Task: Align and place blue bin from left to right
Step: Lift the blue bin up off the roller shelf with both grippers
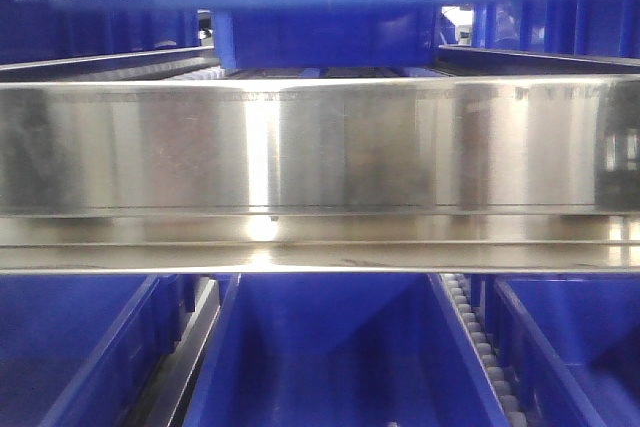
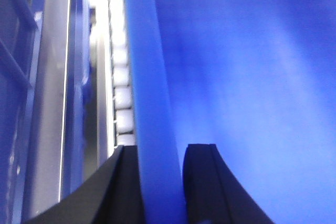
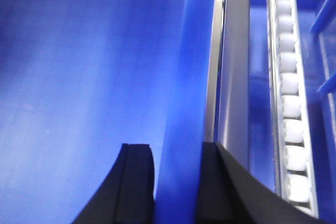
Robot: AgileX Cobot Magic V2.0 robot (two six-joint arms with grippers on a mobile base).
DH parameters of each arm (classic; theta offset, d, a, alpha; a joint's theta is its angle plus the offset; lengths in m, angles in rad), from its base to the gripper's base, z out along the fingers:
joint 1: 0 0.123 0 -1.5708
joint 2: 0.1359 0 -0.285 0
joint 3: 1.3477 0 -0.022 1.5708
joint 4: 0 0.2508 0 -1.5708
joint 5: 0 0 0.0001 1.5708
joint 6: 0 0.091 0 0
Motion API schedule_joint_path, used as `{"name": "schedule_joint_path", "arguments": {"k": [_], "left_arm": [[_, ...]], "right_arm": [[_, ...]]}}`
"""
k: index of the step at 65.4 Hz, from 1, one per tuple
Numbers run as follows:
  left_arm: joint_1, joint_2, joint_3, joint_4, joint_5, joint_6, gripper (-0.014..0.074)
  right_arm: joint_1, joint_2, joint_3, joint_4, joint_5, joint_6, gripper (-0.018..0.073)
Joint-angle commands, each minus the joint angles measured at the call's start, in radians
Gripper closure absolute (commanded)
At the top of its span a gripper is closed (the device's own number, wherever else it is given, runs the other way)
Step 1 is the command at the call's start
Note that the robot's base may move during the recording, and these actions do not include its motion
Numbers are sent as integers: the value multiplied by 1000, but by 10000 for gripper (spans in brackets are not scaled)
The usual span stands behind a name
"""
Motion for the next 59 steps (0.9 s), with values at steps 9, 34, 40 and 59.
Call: {"name": "schedule_joint_path", "arguments": {"k": [9,34,40,59], "left_arm": [[-26,-84,-9,52,-52,6,605],[-28,-86,-9,59,-52,6,605],[-28,-86,-9,59,-52,6,605],[-28,-86,-9,61,-52,6,605]], "right_arm": [[-1,-77,-14,-39,-74,-31,629],[-1,-81,-14,-39,-74,-31,629],[-1,-81,-14,-39,-74,-31,629],[-1,-81,-14,-39,-74,-31,629]]}}
